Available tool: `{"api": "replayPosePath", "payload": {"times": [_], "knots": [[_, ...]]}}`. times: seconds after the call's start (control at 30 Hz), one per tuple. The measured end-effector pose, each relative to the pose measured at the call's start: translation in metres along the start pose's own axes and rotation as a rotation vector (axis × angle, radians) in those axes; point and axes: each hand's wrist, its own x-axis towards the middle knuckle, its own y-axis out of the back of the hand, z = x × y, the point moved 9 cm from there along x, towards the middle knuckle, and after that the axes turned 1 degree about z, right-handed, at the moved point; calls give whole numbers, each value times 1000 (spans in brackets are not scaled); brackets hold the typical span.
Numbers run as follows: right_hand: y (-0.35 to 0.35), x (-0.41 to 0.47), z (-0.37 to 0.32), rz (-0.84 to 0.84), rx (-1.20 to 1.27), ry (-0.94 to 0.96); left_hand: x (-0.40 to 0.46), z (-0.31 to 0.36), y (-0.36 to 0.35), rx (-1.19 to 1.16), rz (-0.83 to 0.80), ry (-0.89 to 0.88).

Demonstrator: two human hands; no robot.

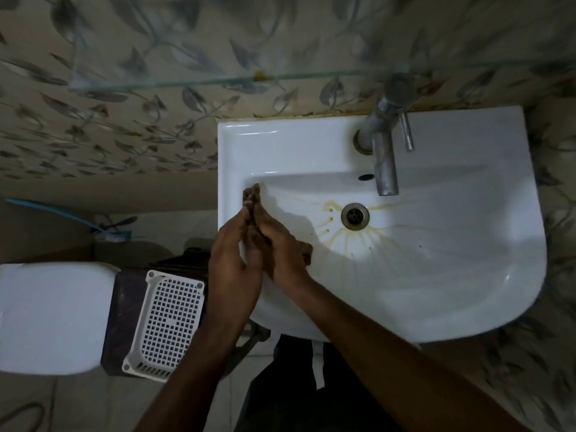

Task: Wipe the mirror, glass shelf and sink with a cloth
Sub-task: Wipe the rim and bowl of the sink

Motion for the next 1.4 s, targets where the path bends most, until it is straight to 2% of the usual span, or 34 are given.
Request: {"api": "replayPosePath", "payload": {"times": [0.07,0.13,0.2,0.23,0.3,0.4,0.47,0.53,0.6,0.67,0.7,0.77,0.87,0.93,1.0,1.07,1.23,1.3,1.4], "knots": [[-5,-40,-7,-105,-291,220,2,-7,-9,45,-56,28],[-7,-60,7,-168,-292,185,-1,-9,-28,83,-219,46],[-14,-70,22,-277,-155,88,-10,-7,-49,143,-392,33],[-13,-65,24,-266,-117,30,-15,-6,-55,197,-432,8],[-14,-57,21,-272,-65,-70,-21,-3,-56,278,-422,-43],[-19,-62,5,-333,-114,-93,-20,-5,-44,290,-366,-43],[-18,-77,6,-399,-141,-41,-20,-11,-43,291,-410,-43],[-9,-93,22,-512,-285,10,-24,-15,-47,308,-485,-49],[12,-101,53,-576,-546,-74,-26,-15,-51,326,-523,-60],[29,-104,74,-578,-709,-180,-32,-13,-55,327,-542,-63],[29,-103,75,-580,-697,-215,-35,-10,-58,328,-551,-67],[14,-97,65,-579,-545,-264,-43,-5,-69,339,-589,-78],[-8,-94,40,-507,-302,-242,-49,0,-85,364,-624,-91],[3,-94,33,-478,-247,-199,-50,3,-86,366,-615,-104],[23,-101,36,-507,-345,-129,-51,0,-88,367,-621,-134],[51,-107,51,-505,-455,-141,-53,-3,-94,372,-659,-134],[145,-122,119,-424,-964,-464,-67,-6,-121,369,-807,-137],[150,-125,123,-419,-983,-503,-71,-5,-127,354,-825,-130],[103,-123,101,-491,-919,-387,-69,-1,-131,336,-816,-137]]}}
